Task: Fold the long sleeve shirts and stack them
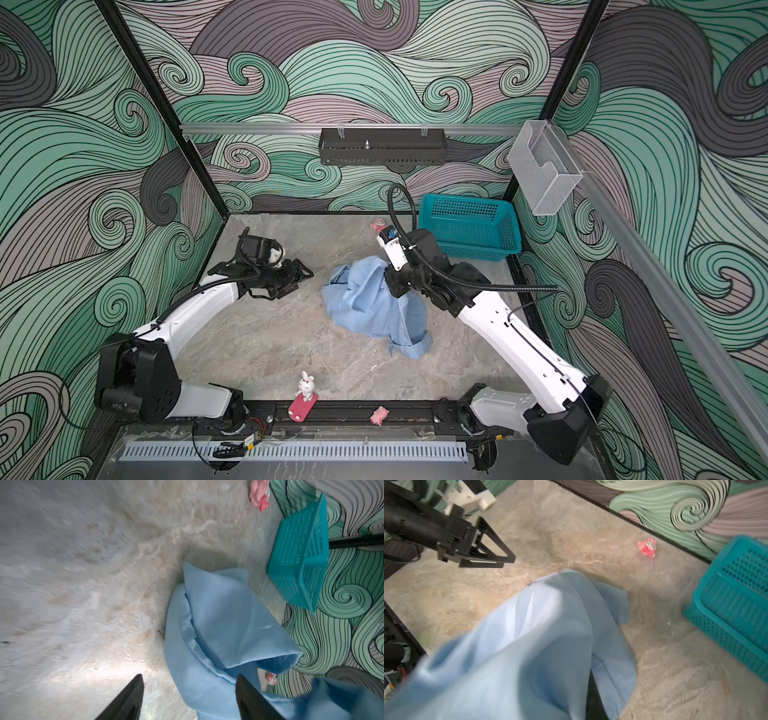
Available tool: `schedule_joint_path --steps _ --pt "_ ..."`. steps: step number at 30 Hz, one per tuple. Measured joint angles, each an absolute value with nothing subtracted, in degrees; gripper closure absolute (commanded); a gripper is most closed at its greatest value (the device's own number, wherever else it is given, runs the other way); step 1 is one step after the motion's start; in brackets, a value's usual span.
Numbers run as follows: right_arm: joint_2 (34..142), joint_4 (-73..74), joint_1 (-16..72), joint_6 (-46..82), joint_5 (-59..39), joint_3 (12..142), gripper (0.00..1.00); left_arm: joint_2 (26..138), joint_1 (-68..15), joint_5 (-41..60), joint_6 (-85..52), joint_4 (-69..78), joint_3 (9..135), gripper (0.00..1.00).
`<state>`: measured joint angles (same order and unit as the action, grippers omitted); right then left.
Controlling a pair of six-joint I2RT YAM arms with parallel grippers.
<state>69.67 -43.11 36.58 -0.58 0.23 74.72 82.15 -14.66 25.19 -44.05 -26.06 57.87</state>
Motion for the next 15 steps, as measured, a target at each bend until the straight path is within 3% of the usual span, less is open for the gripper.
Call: schedule_joint_path --steps 11,15 --pt "65.5 -43.1 31.0 0.7 0.9 73.9 1.0 91.4 -23.1 30.0 -53.3 -13.8 51.4 0.25" --pt "65.5 -43.1 30.2 0.7 0.9 74.0 1.0 95.0 -23.9 30.4 -55.6 -9.0 52.7 0.32"
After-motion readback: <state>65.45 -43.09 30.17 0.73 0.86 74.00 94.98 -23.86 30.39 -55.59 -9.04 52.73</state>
